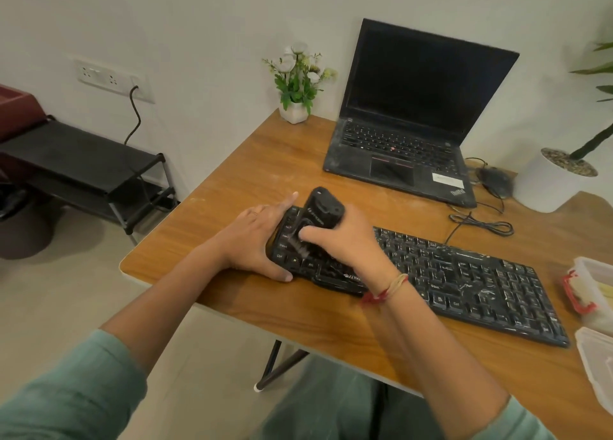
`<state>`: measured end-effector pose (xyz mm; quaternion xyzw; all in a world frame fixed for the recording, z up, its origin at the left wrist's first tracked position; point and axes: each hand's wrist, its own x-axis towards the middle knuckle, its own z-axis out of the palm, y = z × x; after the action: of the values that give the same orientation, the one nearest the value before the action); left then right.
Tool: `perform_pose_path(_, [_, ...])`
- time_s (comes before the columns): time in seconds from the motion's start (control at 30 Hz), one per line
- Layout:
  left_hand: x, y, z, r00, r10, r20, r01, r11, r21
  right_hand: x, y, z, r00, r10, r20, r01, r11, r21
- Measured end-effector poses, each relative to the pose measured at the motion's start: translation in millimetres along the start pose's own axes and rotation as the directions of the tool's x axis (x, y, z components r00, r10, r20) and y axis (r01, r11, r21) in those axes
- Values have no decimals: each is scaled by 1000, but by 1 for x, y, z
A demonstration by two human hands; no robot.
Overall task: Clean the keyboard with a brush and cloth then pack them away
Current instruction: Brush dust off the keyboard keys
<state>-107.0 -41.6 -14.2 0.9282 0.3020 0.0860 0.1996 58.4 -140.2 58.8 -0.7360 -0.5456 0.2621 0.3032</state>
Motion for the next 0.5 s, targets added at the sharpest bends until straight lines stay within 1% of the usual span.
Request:
perform_pose_path(0.07, [0,0,0,1000,5,-6,-5,1000,3,0,4,-10,998,5,-57,-7,1000,-30])
perform_pose_path(0.1, [0,0,-1,1000,11,-5,-11,1000,9,-3,4,-12,999,7,-37,-7,1000,-11])
perform_pose_path(0.17, [1,-1,0,1000,26,-3,-26,1000,17,-14,5,-6,995,36,98,-45,994,95])
perform_pose_path(0.23, [1,-2,3,999,49,1,-49,998,42,-24,8,4,970,39,242,-83,981,178])
perform_pose_path(0.3, [1,-3,4,997,72,4,-72,996,61,-27,11,4,960,26,277,-80,979,187])
perform_pose_path(0.37, [1,-4,4,998,60,1,-61,998,33,-23,15,-9,966,45,253,-108,965,239])
perform_pose_path(0.4, [0,-4,4,999,49,4,-49,999,17,-18,19,-19,974,71,217,-127,957,260])
perform_pose_path(0.43, [0,-5,4,999,39,3,-39,999,7,-13,23,-30,984,98,147,-131,961,242])
perform_pose_path(0.47, [0,-5,4,1000,29,1,-29,1000,1,-7,28,-41,993,115,40,-120,980,159])
perform_pose_path(0.5, [0,-5,4,1000,15,-1,-15,1000,-13,-1,33,-51,990,115,-88,-114,993,9])
